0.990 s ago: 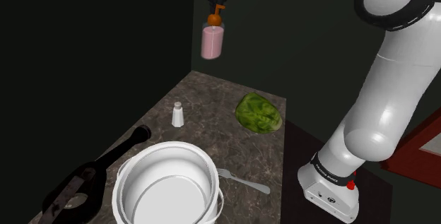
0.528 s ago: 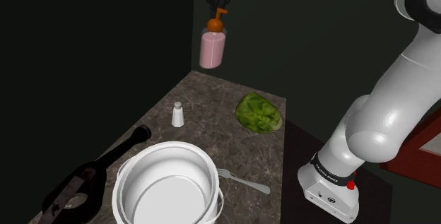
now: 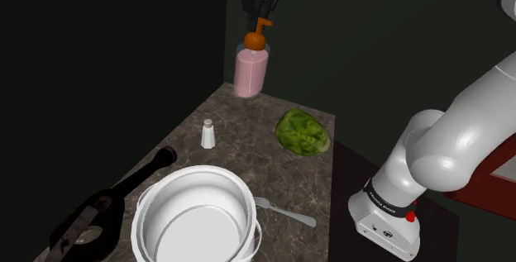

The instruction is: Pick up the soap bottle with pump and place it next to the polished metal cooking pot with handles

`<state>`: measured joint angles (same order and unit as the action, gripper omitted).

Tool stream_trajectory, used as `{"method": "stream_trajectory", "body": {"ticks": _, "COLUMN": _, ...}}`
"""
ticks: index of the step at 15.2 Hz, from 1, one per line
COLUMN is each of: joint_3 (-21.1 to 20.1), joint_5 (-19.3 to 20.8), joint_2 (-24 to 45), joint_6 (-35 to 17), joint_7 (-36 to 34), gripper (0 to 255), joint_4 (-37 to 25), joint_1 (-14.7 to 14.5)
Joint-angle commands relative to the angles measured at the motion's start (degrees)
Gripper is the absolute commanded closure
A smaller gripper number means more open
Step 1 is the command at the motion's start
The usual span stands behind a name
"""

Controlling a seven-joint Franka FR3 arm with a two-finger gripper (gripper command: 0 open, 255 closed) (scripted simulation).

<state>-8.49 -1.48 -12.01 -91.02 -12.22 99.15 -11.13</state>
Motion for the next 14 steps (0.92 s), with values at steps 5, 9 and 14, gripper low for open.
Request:
{"method": "stream_trajectory", "body": {"ticks": 5, "joint_3": -4.41, "joint_5": -1.56, "joint_2": -5.22, "joint_6": 0.93, "joint_7": -7.16, "gripper": 255, "joint_4": 4.06, "joint_1": -2.93}}
{"method": "stream_trajectory", "body": {"ticks": 9, "joint_3": -7.65, "joint_5": -2.85, "joint_2": -7.73, "joint_6": 1.62, "joint_7": -12.12, "gripper": 255, "joint_4": 5.64, "joint_1": -4.85}}
{"method": "stream_trajectory", "body": {"ticks": 14, "joint_3": -12.07, "joint_5": -4.5, "joint_2": -9.59, "joint_6": 2.57, "joint_7": -18.65, "gripper": 255, "joint_4": 6.13, "joint_1": -7.18}}
